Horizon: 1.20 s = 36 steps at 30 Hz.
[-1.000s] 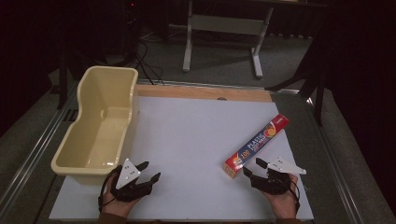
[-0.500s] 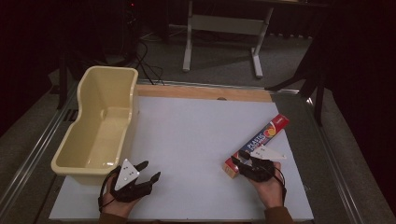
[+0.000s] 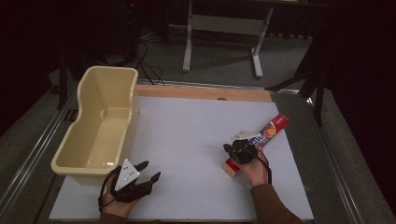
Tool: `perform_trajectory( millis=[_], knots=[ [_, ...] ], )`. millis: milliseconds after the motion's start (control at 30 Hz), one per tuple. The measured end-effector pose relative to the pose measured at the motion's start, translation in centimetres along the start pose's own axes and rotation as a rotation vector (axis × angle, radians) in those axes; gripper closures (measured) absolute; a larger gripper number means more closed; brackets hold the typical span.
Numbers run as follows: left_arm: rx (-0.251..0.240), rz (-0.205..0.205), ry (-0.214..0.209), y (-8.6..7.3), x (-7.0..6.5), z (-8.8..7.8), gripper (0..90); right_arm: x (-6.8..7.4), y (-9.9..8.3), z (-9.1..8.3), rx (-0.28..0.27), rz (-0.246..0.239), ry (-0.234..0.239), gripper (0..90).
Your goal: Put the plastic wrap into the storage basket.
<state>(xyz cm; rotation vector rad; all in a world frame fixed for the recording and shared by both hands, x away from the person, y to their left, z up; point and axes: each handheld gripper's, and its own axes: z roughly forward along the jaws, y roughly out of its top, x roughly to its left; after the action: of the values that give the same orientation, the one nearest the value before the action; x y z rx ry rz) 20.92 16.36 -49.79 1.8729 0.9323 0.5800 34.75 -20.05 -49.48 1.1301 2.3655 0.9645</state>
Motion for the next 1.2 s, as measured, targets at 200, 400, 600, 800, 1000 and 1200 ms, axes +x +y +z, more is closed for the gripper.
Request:
perform_trajectory(
  millis=[200,400,600,800,1000,1200],
  knots=[
    [0.001,0.006,0.002,0.0,-0.2,0.1,42.4,0.1,-0.4,0.0,0.087,0.001,-0.011,90.0],
    [0.001,0.007,0.004,0.0,-0.2,0.0,42.5,0.0,-1.5,-1.9,0.135,0.018,-0.009,90.0],
    [0.000,0.008,0.009,0.0,-0.2,-0.1,42.6,-0.3,-3.5,-4.1,0.144,0.027,-0.007,89.9],
    [0.000,0.005,0.014,0.0,-0.2,0.0,42.6,-0.5,-5.7,-6.6,0.144,0.034,-0.011,89.9],
    [-0.003,0.004,0.014,0.0,-0.1,-0.1,42.7,-1.5,-7.9,-9.2,0.172,0.074,-0.037,89.9],
    [-0.002,0.004,0.016,0.0,-0.1,-0.1,42.6,-2.5,-9.1,-10.7,0.198,0.107,-0.063,89.8]
  ],
)
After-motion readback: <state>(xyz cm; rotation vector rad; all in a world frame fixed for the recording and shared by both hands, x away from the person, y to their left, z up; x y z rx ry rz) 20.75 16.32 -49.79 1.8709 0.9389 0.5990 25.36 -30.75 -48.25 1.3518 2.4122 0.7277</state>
